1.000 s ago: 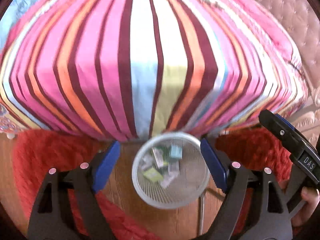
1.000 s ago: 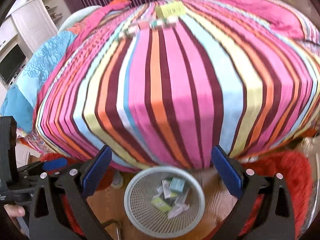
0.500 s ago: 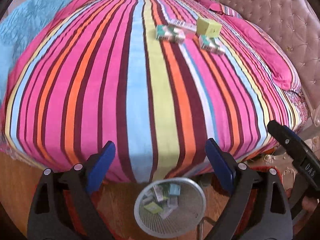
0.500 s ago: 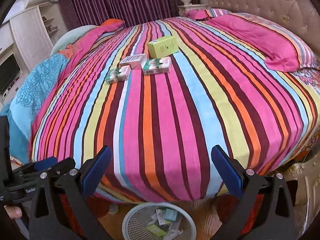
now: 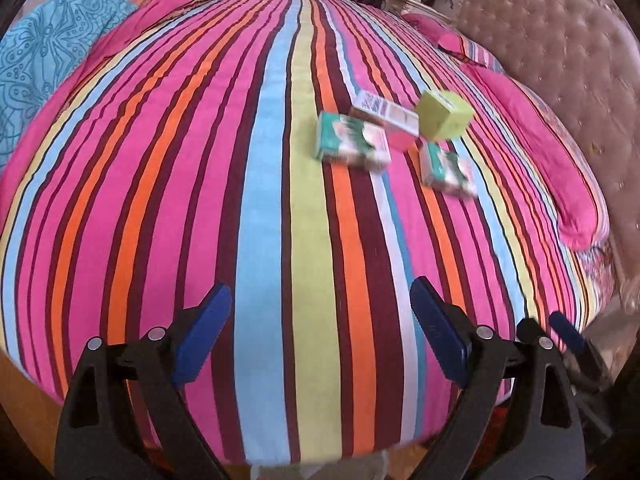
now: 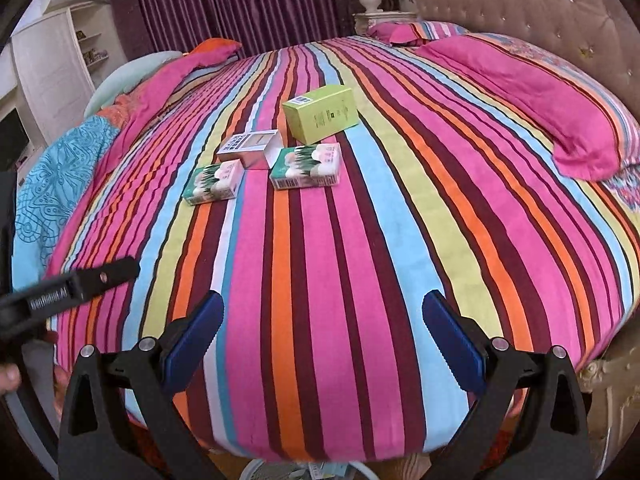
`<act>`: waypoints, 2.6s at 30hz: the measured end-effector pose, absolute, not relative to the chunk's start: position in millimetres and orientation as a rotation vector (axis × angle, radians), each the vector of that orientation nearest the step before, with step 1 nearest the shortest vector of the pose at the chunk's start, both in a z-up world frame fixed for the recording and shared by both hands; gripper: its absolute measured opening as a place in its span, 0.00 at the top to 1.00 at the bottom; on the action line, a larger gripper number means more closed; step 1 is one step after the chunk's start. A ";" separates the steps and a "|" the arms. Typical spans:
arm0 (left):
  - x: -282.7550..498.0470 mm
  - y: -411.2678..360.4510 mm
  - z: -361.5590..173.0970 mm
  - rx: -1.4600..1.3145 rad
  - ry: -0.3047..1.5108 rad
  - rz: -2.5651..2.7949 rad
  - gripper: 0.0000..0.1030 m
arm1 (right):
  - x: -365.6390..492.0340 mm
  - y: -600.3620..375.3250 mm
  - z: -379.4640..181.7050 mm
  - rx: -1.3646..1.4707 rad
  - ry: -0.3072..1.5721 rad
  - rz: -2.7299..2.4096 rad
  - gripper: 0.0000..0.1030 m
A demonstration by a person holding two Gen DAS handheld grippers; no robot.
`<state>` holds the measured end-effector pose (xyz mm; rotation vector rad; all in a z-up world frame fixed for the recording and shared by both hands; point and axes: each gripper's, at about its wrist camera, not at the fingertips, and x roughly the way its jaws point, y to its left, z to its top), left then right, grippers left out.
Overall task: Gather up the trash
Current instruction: 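Move both tools back to the remaining items on the bed, then grasp a green tissue packet with the left tool while the right tool grasps another packet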
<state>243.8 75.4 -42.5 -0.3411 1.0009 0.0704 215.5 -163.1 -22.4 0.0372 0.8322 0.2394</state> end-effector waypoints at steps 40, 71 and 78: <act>415.4 58.1 -80.8 -0.237 1.138 0.127 0.14 | 355.5 -106.7 -50.4 -0.091 0.865 0.229 0.08; 355.2 61.6 -82.8 -0.179 1.062 0.136 0.33 | 330.5 -137.0 -49.5 -0.134 0.901 0.248 0.33; 306.7 60.2 -75.6 -0.183 1.061 0.139 0.33 | 296.7 -153.8 -44.7 -0.057 0.917 0.259 0.33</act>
